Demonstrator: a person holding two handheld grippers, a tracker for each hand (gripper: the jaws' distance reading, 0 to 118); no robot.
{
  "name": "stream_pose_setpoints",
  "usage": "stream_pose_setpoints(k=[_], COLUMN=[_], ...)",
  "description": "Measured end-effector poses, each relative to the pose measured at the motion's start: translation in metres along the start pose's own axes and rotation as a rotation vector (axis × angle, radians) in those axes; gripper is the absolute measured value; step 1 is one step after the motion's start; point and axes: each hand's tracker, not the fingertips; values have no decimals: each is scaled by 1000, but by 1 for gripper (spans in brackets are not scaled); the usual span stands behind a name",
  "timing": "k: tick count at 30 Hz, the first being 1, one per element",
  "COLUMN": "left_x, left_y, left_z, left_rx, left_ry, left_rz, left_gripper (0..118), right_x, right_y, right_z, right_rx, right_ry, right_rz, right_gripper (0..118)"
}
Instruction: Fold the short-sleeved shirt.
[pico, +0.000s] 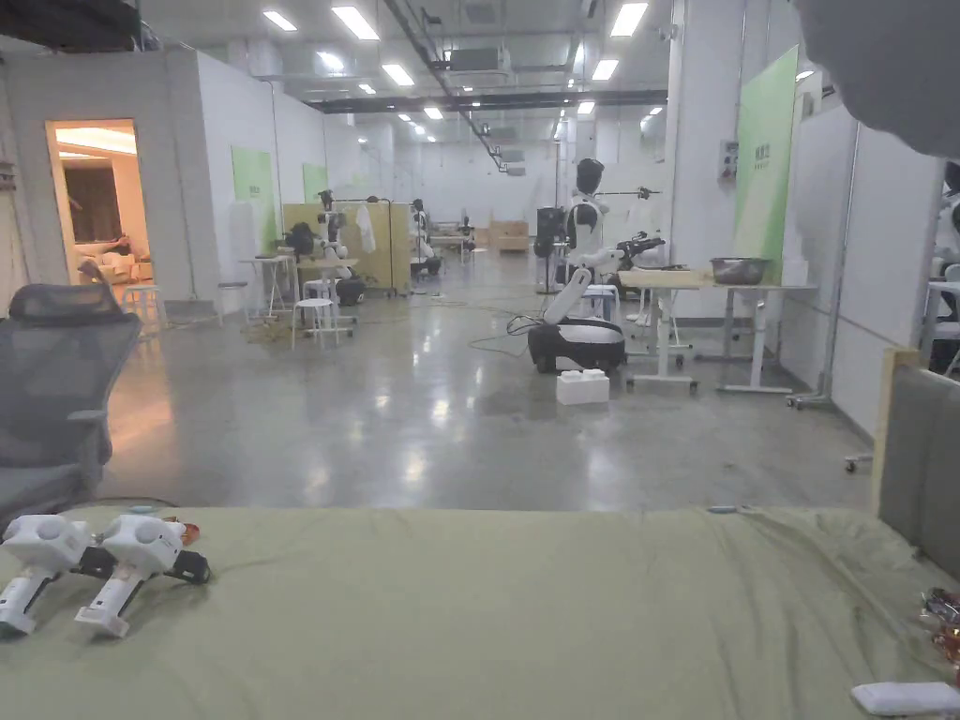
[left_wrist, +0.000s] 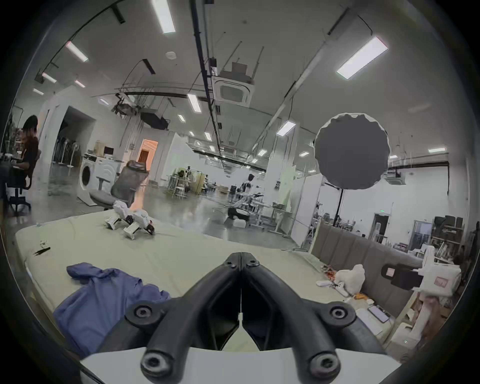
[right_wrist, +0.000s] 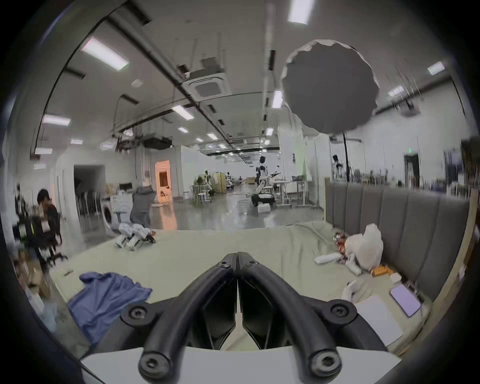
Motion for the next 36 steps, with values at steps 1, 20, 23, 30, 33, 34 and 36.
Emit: stream_pose_setpoints(k=[1, 20, 23, 30, 33, 34, 36], left_x=[2, -56, -97, -181, -215, -225, -242], left_y=[0, -6, -31, -103, -136, -145, -160], left_z=[0, -40, -66, -138, -175, -187, -204], left_rx=[-20, -293, -419, -650, -734, -761, -782], left_ry=[27, 186, 204, 367, 433, 445, 446], left_rz=[-46, -172, -85, -68, -54, -28, 6], left_gripper=[0, 76, 84, 103, 103, 103, 102], right_x=[1, 5, 8, 11, 13, 14, 14], right_y=[0, -38, -54, -83, -95, -98, -104], right_z=[0, -13, -20, -35, -41, -43, -45], right_rx=[-8, -144, -206, -321, -372, -395, -416], right_ry=[-12, -27, -20, -22, -43, -50, -63], right_rz=[34, 40, 12, -1, -3, 0, 12], right_gripper=[0, 0, 0, 0, 0, 0, 0])
